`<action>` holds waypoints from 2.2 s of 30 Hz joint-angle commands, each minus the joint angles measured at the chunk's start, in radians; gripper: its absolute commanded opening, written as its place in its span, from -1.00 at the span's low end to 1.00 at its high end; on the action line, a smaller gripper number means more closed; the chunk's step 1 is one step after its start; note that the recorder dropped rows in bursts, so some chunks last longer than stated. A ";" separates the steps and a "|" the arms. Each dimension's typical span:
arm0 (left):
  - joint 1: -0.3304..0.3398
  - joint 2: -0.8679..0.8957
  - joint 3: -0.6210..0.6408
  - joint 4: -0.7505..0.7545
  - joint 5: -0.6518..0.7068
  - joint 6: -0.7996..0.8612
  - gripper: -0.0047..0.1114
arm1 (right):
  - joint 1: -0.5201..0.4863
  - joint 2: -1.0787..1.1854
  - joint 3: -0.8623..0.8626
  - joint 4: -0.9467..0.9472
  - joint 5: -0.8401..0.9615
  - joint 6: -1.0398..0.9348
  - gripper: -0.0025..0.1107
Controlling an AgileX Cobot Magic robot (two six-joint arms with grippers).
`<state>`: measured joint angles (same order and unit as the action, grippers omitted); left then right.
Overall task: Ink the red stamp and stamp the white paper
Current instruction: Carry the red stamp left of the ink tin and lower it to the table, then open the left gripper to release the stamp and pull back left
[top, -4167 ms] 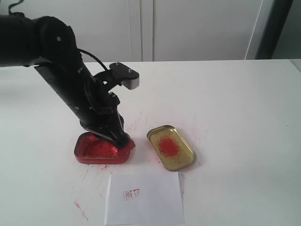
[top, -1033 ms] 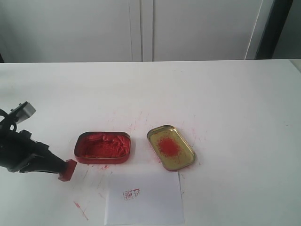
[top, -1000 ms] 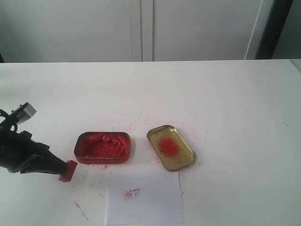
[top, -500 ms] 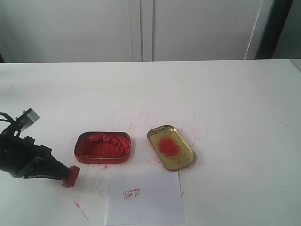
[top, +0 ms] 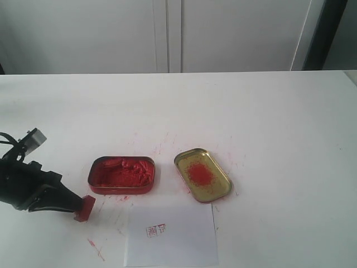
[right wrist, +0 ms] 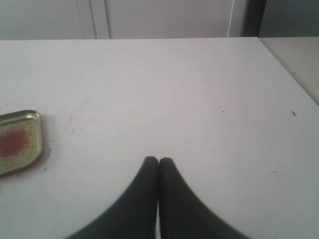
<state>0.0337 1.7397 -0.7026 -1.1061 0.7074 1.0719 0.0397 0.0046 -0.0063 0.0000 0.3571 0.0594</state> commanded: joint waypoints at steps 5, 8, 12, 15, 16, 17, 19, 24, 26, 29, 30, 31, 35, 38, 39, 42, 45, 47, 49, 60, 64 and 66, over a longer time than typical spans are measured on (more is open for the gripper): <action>0.004 -0.002 0.004 -0.014 0.025 -0.029 -0.92 | 0.000 -0.005 0.006 0.000 -0.014 0.005 -0.96; 0.004 -0.002 0.004 -0.016 0.066 -0.029 -0.92 | 0.000 -0.005 0.006 0.000 -0.014 0.005 -0.96; 0.004 -0.002 0.004 -0.011 0.036 -0.029 -0.92 | 0.000 -0.005 0.006 0.000 -0.014 0.005 -0.96; 0.004 -0.002 0.004 -0.007 0.011 -0.029 -0.92 | 0.000 -0.005 0.006 0.000 -0.014 0.005 -0.96; 0.004 -0.002 0.004 -0.007 0.009 -0.029 -0.92 | 0.000 -0.005 0.006 0.000 -0.014 0.005 -0.96; 0.004 -0.002 0.004 -0.007 0.009 -0.029 -0.92 | 0.000 -0.005 0.006 0.000 -0.014 0.005 -0.96; 0.004 -0.002 0.004 -0.007 0.005 -0.029 -0.92 | 0.000 -0.005 0.006 0.000 -0.014 0.005 -0.96; 0.004 0.024 0.004 -0.016 0.003 -0.029 -0.92 | 0.000 -0.005 0.006 0.000 -0.014 0.005 -0.96; 0.004 0.034 0.004 -0.022 0.003 -0.029 -0.92 | 0.000 -0.005 0.006 0.000 -0.014 0.005 -0.96; 0.004 0.041 0.004 -0.029 0.003 -0.029 -0.92 | 0.000 -0.005 0.006 0.000 -0.014 0.005 -0.96; 0.004 0.041 0.004 -0.029 0.001 -0.029 -0.89 | 0.000 -0.005 0.006 0.000 -0.014 0.005 -0.96; 0.004 0.041 0.004 -0.029 0.001 -0.029 -0.84 | 0.000 -0.005 0.006 0.000 -0.014 0.005 -0.96; 0.004 0.041 0.004 -0.029 -0.001 -0.029 -0.48 | 0.000 -0.005 0.006 0.000 -0.014 0.005 -0.96; 0.004 0.041 0.004 -0.029 -0.001 -0.029 -0.26 | 0.000 -0.005 0.006 0.000 -0.014 0.005 -0.96; 0.004 0.041 0.002 -0.029 -0.005 -0.029 -0.21 | 0.000 -0.005 0.006 0.000 -0.014 0.005 -0.96; 0.004 0.041 0.002 -0.029 -0.014 -0.054 -0.11 | 0.000 -0.005 0.006 0.000 -0.014 0.005 -0.96; 0.004 0.041 0.002 -0.021 -0.021 -0.054 -0.04 | 0.000 -0.005 0.006 0.000 -0.014 0.005 -0.96; 0.004 0.036 0.002 0.003 -0.047 -0.061 0.01 | 0.000 -0.005 0.006 0.000 -0.014 0.005 -0.96; 0.004 0.021 0.002 0.033 -0.080 -0.100 0.05 | 0.000 -0.005 0.006 0.000 -0.014 0.005 -0.96; 0.004 -0.146 0.002 0.105 -0.162 -0.131 0.13 | 0.000 -0.005 0.006 0.000 -0.014 0.005 -0.96; 0.004 -0.215 0.002 0.102 -0.179 -0.134 0.12 | 0.000 -0.005 0.006 0.000 -0.014 0.005 -0.96; 0.004 -0.241 0.002 0.092 -0.185 -0.134 0.12 | 0.000 -0.005 0.006 0.000 -0.014 0.005 -0.96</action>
<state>0.0337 1.5436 -0.7026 -0.9993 0.5150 0.9443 0.0397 0.0046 -0.0063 0.0000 0.3571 0.0602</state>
